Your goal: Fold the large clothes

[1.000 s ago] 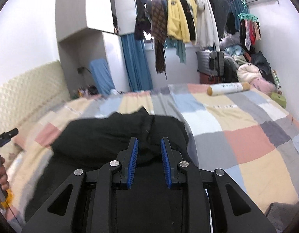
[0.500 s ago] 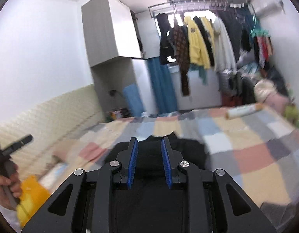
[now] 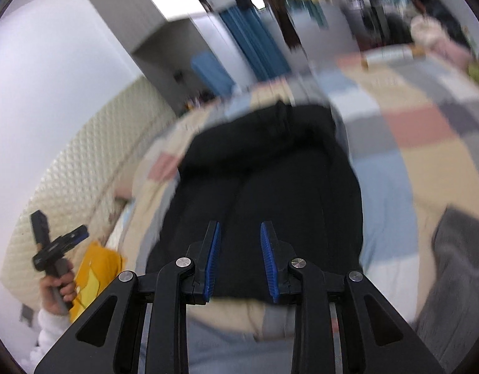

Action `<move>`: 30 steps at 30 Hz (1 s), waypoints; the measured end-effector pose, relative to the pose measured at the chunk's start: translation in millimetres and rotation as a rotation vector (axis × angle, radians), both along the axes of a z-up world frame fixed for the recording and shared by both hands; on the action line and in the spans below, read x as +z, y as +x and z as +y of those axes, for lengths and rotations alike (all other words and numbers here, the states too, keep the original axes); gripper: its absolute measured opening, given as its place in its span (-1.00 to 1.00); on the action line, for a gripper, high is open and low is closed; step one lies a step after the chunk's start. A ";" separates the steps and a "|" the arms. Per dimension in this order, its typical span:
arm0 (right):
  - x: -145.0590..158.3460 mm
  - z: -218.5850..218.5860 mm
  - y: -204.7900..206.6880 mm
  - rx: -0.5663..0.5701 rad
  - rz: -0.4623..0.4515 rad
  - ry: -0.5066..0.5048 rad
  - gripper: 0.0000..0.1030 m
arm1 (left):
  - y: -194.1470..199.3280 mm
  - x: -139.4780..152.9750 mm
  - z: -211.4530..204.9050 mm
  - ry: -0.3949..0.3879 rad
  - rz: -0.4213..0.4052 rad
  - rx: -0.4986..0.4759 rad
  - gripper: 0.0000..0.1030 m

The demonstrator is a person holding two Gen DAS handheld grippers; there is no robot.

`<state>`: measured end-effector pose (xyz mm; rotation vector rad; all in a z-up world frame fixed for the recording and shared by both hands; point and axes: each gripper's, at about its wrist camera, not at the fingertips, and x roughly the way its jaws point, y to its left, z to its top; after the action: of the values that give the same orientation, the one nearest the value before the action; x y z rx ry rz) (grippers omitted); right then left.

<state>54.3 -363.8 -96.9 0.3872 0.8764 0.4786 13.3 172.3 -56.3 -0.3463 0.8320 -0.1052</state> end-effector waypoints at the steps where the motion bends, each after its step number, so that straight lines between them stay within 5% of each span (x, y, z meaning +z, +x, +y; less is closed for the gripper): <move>1: -8.1 -3.3 1.1 0.002 0.025 -0.005 -0.52 | 9.1 -17.5 6.3 -0.027 0.055 0.004 0.96; 12: -94.1 -47.4 42.4 0.046 0.325 0.017 -0.21 | 61.0 -128.6 31.9 -0.184 0.371 0.018 0.87; 19: -132.6 -56.7 75.9 0.087 0.469 0.010 0.12 | 77.9 -160.3 30.2 -0.250 0.464 0.003 0.81; 22: -145.3 -54.3 91.0 0.137 0.502 -0.002 0.45 | 83.4 -168.1 33.2 -0.281 0.485 -0.003 0.81; 30: -201.0 -44.7 129.2 0.227 0.639 0.014 0.48 | 101.6 -191.4 33.7 -0.298 0.553 -0.006 0.81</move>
<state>183.5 -408.5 -298.0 0.4649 1.5479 0.5803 114.9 206.0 -247.7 -0.6706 1.3696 -0.1417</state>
